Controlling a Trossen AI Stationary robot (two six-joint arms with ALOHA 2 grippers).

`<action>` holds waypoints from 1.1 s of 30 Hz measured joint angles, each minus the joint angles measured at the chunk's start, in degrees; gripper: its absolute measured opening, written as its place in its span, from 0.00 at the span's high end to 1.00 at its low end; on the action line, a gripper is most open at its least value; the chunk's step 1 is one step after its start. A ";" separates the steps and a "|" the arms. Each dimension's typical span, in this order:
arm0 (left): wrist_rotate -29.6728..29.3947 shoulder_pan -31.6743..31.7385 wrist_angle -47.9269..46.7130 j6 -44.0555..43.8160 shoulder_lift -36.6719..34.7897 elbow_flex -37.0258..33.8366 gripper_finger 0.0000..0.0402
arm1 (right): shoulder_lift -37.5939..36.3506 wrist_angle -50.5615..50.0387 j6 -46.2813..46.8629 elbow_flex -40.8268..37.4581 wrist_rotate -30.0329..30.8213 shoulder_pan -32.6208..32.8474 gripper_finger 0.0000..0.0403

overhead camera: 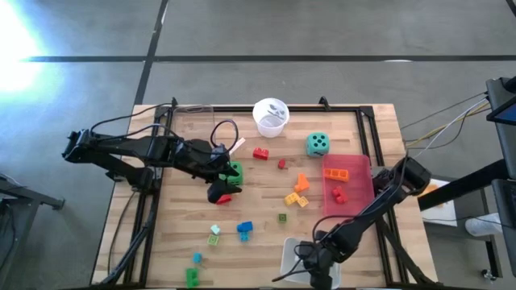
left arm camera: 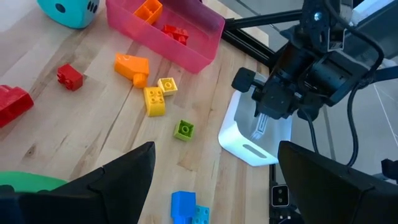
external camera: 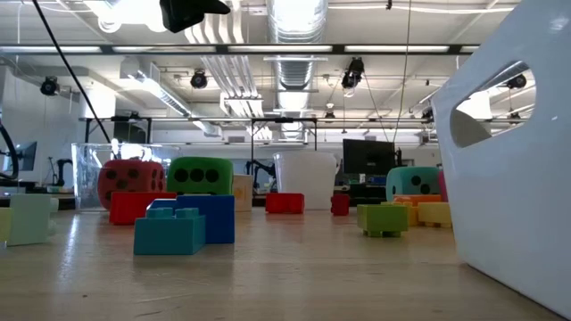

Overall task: Pick & Place Toys
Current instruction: Put the blue deck of cards into the white bin

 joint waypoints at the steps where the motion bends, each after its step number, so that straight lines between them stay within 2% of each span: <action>1: -0.02 0.00 0.00 0.00 0.00 -0.02 0.15 | 0.25 0.51 0.00 0.00 -0.25 0.00 0.85; 18: -0.02 0.00 0.00 0.00 0.00 -0.02 0.15 | 0.66 1.33 0.45 0.04 -0.44 -0.26 0.85; 20: -0.02 0.00 0.00 0.02 0.00 -0.02 0.15 | 0.66 1.26 0.44 0.02 -0.68 -0.26 0.81; 27: -0.02 0.00 0.00 0.17 0.00 -0.02 0.15 | 0.71 1.14 0.46 -0.02 -0.97 -0.26 0.54; 33: -0.02 0.00 0.00 0.17 0.00 -0.02 0.15 | 0.71 1.15 0.46 -0.02 -0.97 -0.26 0.42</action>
